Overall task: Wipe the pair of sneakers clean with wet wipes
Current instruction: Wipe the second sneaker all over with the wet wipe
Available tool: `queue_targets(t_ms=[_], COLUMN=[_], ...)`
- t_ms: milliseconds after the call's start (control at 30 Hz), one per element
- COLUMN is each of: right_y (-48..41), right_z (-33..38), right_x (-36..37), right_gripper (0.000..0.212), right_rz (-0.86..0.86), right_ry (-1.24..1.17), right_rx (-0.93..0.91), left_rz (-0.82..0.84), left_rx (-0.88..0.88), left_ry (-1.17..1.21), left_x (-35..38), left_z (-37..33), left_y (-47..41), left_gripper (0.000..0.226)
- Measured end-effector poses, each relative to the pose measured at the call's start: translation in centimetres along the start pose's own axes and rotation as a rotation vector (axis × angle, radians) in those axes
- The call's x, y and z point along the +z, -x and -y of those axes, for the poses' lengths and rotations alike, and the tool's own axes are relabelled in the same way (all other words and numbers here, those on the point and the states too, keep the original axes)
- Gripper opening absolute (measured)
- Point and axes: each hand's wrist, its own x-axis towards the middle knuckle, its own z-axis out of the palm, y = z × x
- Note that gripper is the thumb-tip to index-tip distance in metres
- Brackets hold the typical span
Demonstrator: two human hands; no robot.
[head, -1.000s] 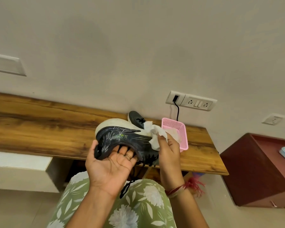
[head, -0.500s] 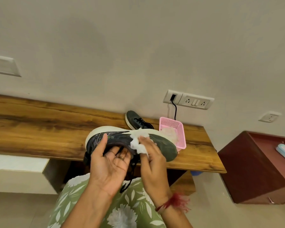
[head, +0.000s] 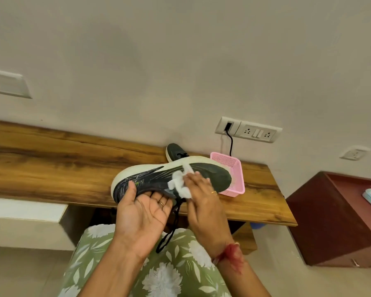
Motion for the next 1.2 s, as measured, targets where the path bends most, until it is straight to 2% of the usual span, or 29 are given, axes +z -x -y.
queue_targets(t_ms=[100,200,267,333,400,500,567,667,767,833,933,1100,1200], right_y=[-0.3,0.5,0.3,-0.7,-0.8,0.4,0.3,-0.5,0.6,0.9,-0.1,0.7,0.0], right_z=[0.5,2.6,1.8,0.5,1.1,2.8,1.6,0.2,2.0,1.8,0.7,1.7,0.9], right_x=[-0.3,-0.3,-0.6,-0.7,-0.5,-0.5,-0.9,-1.3,-1.0,-0.9,-1.1,-0.8,-1.2], right_gripper=[0.052,0.047,0.047,0.047,0.046,0.044,0.045,0.047,0.043,0.045,0.047,0.048,0.047], right_rz=[-0.054,0.008,0.026,-0.05,-0.085,0.043,0.064,-0.031,0.081,0.134,0.002,0.123,0.033], right_ry=[-0.11,-0.274,-0.206,-0.116,-0.142,-0.242,-0.157,-0.099,-0.233,-0.2,-0.15,-0.162,-0.188], right_rx=[0.076,-0.039,-0.109,-0.063,-0.012,-0.108,-0.148,-0.026,-0.14,-0.218,-0.094,-0.228,-0.103], left_rz=[0.012,0.037,0.041,0.022,0.009,0.001,-0.006,-0.008,0.003,0.007,-0.005,0.023,0.004], left_rx=[0.029,0.04,0.035,0.038,0.037,0.006,0.002,0.014,0.0,-0.014,0.004,-0.035,0.0], left_ry=[-0.049,-0.068,-0.067,-0.054,-0.057,-0.062,-0.08,-0.095,-0.109,-0.123,-0.118,-0.109,-0.109], left_x=[0.6,0.5,0.4,0.5,0.6,0.5,0.3,0.5,0.3,0.1,0.1,-0.1,-0.2], left_z=[0.2,-0.3,-0.5,-0.2,0.1,0.1,0.0,0.2,-0.1,-0.3,-0.1,-0.3,-0.2], left_y=[0.3,0.2,0.2,0.3,0.3,0.4,0.3,0.2,0.4,0.4,0.3,0.5,0.2], left_gripper=[0.061,0.063,0.063,0.063,0.063,0.066,0.066,0.064,0.067,0.069,0.067,0.073,0.066])
